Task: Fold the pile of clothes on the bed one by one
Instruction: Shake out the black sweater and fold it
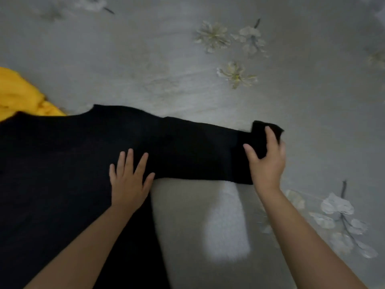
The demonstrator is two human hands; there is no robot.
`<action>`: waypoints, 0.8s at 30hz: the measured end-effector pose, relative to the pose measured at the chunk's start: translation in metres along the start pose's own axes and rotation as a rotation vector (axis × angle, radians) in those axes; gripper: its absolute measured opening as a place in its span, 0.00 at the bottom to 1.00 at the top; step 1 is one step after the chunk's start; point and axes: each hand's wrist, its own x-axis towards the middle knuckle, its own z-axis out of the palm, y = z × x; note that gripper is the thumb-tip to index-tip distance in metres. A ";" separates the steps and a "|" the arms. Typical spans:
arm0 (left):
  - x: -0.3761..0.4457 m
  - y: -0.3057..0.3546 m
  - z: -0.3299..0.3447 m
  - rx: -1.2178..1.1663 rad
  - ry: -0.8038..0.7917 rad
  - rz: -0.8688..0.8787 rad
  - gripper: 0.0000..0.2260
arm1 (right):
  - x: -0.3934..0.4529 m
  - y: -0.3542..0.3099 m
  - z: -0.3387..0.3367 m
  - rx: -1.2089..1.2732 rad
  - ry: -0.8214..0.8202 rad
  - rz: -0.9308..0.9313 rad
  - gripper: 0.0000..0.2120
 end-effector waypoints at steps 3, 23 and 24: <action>-0.031 -0.080 -0.017 0.024 0.059 -0.108 0.24 | -0.046 -0.070 0.054 0.028 -0.135 -0.176 0.27; -0.194 -0.438 -0.045 -0.473 0.364 -0.568 0.25 | -0.298 -0.311 0.335 -0.126 -0.559 -0.667 0.28; -0.193 -0.442 -0.044 -0.497 0.386 -0.577 0.26 | -0.302 -0.313 0.345 -0.150 -0.619 -0.675 0.29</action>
